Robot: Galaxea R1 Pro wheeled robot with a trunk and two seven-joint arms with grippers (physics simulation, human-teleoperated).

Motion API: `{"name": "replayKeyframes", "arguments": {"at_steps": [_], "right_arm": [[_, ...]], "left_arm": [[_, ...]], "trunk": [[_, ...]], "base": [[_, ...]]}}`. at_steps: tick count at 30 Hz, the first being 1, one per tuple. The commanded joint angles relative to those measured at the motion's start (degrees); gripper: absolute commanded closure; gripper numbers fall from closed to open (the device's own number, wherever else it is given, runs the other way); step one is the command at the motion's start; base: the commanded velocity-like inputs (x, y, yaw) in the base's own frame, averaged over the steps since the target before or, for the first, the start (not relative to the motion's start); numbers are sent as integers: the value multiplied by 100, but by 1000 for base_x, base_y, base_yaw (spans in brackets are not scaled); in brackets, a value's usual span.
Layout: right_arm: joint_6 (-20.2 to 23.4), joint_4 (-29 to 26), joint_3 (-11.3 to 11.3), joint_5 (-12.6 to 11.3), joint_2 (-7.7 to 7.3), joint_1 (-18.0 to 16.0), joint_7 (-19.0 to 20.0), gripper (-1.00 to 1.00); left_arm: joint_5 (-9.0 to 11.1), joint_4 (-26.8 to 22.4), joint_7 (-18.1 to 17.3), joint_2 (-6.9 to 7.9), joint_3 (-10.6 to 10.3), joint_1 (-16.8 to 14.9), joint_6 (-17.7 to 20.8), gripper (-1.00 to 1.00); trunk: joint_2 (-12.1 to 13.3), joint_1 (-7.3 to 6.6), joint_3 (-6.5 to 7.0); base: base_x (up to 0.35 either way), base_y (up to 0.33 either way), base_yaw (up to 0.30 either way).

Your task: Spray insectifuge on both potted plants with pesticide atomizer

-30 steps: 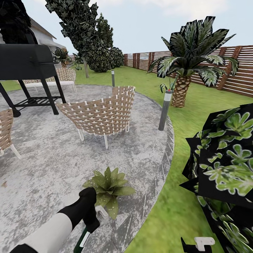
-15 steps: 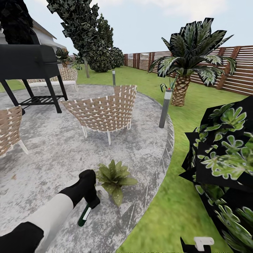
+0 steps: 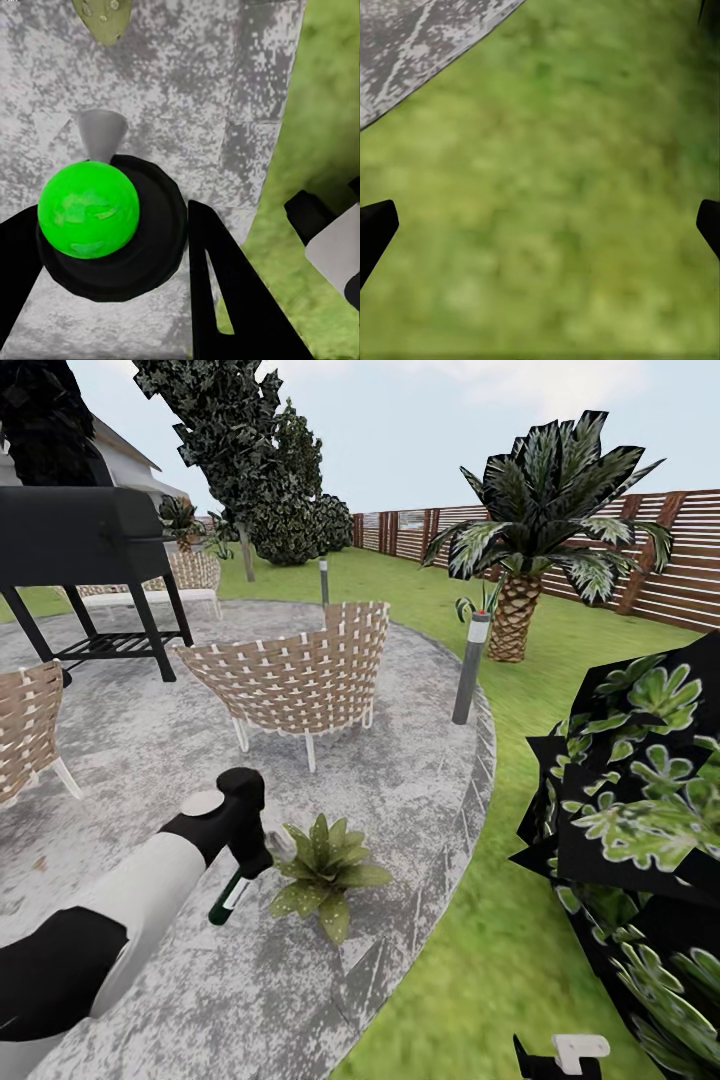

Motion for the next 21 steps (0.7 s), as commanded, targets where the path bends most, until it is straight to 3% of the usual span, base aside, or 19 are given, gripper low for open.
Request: {"name": "replayKeyframes", "arguments": {"at_steps": [1, 4, 13, 21], "right_arm": [[-19, 3, -49, 12, -5, -4, 49, -100], [-19, 4, -49, 12, -19, -4, 47, -100], [-19, -5, -49, 12, -16, -4, 42, -100], [-19, -5, -49, 12, -1, -4, 42, -100]], "left_arm": [[-92, -20, -76, -4, -25, 4, 9, 100], [-182, -43, -105, -25, -18, 40, -73, 100], [-188, -75, -115, -28, -10, 31, -103, 100], [-176, -85, -117, -43, -1, 43, -110, 100]], "trunk": [[-2, -1, -5], [-2, -1, -5], [-2, -1, -4], [-2, -1, 33]], "base": [[0, 0, 0], [73, 20, 0], [280, 174, -2], [221, 232, -208]]}}
